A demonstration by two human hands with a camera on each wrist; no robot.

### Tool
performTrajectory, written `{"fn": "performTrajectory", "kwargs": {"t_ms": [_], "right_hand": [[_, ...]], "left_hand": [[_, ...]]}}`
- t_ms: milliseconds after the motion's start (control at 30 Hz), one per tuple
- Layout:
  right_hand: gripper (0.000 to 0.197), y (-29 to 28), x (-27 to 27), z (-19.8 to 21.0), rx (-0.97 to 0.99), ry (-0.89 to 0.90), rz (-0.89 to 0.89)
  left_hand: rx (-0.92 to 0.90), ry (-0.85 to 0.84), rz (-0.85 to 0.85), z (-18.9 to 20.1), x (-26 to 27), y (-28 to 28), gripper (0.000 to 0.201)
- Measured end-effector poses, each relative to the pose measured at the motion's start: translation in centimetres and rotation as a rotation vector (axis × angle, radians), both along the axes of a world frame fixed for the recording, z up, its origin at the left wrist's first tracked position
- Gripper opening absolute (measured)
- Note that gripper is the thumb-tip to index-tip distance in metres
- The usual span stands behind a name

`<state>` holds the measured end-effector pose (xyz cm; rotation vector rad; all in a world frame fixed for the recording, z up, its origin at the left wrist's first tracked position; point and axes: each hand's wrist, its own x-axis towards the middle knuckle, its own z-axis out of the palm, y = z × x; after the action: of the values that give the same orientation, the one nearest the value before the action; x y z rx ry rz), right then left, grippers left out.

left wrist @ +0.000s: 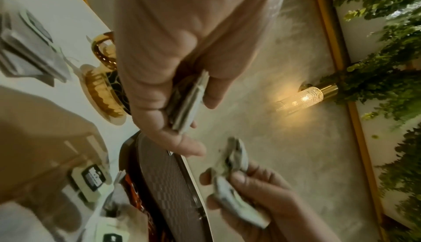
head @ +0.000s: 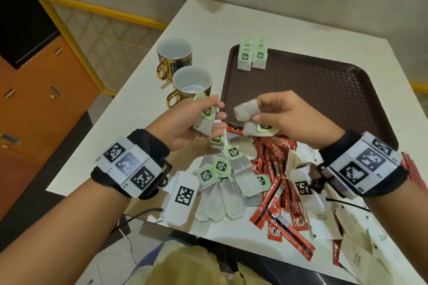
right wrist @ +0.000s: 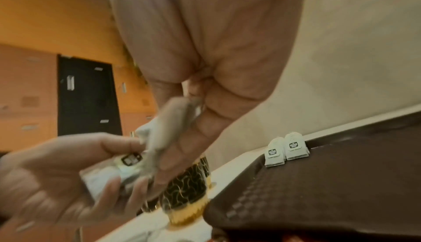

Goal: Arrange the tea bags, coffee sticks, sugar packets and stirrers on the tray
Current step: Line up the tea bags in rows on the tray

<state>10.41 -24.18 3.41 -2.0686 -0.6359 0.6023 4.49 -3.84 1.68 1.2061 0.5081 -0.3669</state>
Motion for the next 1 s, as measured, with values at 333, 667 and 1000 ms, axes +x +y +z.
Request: {"fn": "performTrajectory", "kwargs": {"t_ms": [333,667,1000], "right_hand": [[0.015,1.8,-0.4,1.2,0.072,0.147,-0.007],[0.013,1.6,-0.2,1.7,0.033,0.21,0.002],[0.029,1.0,-0.2,4.3,0.057,-0.042,0.027]], "left_hand": [[0.083,-0.255,-0.255,1.5,-0.4,-2.1,0.054],[0.222,-0.355,-0.161,0.3,-0.4,-1.7,0.028],[-0.279,-0.217,0.048,0.7,-0.3,-1.0,0.038]]}}
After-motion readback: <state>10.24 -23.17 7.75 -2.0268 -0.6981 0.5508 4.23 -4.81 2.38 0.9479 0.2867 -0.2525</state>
